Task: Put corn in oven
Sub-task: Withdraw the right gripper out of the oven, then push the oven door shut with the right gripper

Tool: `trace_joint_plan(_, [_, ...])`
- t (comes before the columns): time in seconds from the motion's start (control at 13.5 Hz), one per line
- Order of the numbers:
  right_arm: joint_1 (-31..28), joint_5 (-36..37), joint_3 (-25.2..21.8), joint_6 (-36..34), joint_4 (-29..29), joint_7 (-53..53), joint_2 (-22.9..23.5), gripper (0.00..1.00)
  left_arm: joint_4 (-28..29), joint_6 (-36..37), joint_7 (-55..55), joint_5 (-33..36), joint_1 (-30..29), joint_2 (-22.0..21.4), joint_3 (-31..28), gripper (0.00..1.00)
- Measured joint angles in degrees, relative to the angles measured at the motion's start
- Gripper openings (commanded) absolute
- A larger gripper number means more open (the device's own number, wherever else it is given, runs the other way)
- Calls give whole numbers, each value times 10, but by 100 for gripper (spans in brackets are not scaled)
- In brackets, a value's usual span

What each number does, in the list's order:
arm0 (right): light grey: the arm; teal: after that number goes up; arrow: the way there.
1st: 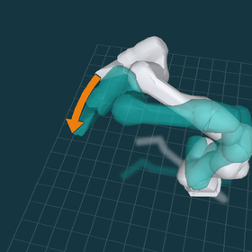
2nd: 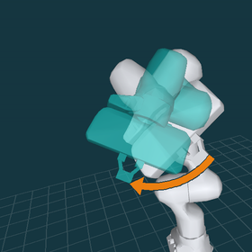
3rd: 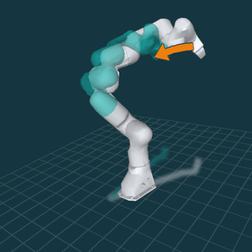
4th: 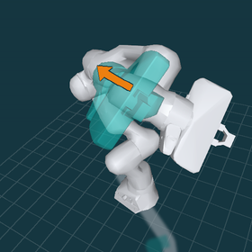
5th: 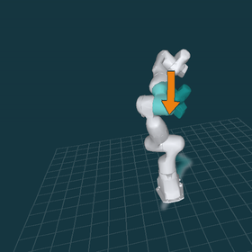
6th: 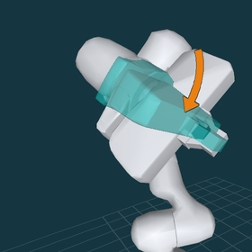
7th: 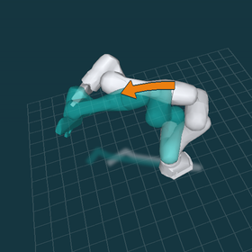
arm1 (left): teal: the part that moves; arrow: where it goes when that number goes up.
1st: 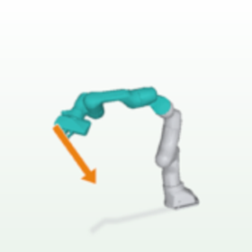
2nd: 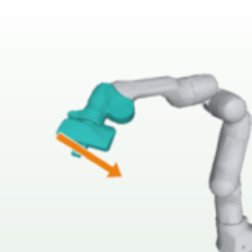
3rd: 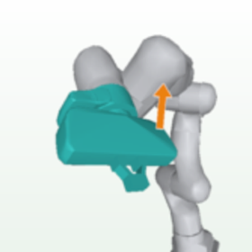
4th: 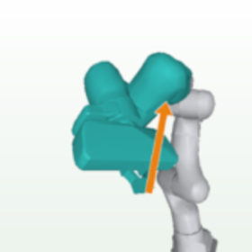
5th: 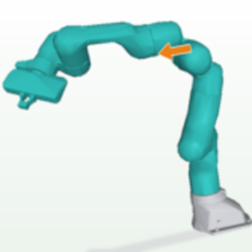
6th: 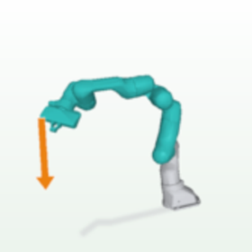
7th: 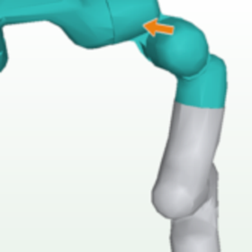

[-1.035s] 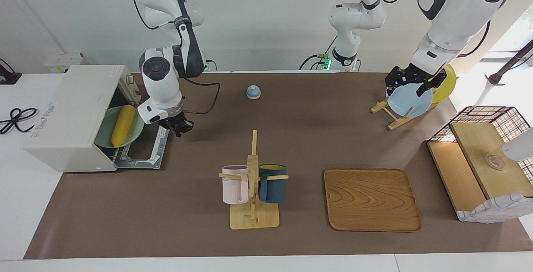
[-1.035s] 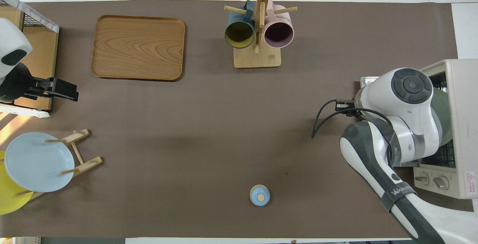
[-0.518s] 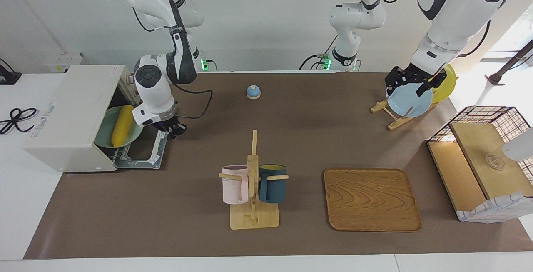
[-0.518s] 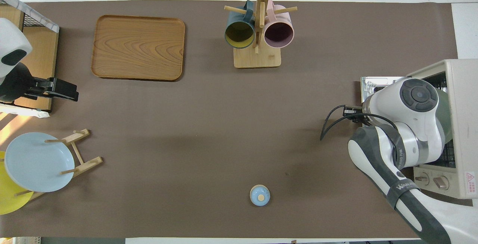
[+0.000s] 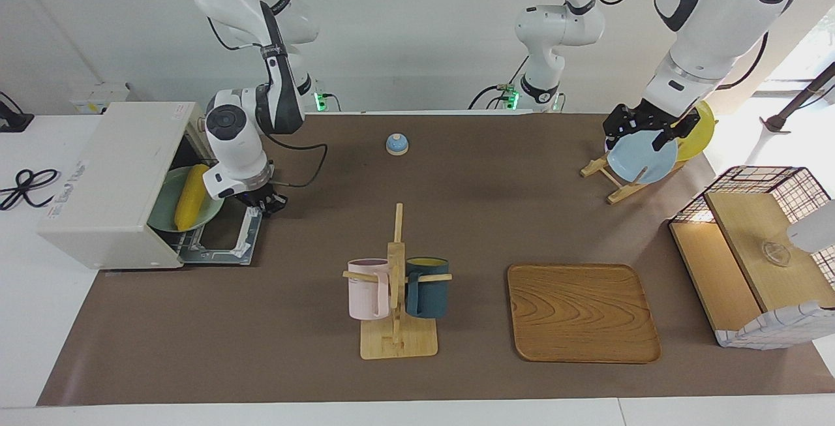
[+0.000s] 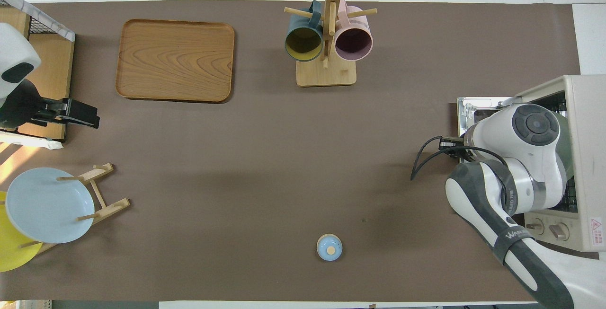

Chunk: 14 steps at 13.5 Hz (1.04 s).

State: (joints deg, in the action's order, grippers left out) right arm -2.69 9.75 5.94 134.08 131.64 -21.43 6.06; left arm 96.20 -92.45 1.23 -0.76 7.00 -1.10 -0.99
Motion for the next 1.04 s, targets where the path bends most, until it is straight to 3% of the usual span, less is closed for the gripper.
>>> trace_joint_plan(0.22, [4, 63, 14, -41, -20, 4, 0, 0, 0, 0, 0, 0, 0, 0, 0, 100])
trace_joint_plan(0.59, [-4, 61, 19, -174, -103, 71, -18, 0, 0, 0, 0, 0, 0, 0, 0, 100])
trace_joint_plan(1.04, [-45, 60, 7, -265, -163, 166, -58, 0, 0, 0, 0, 0, 0, 0, 0, 100])
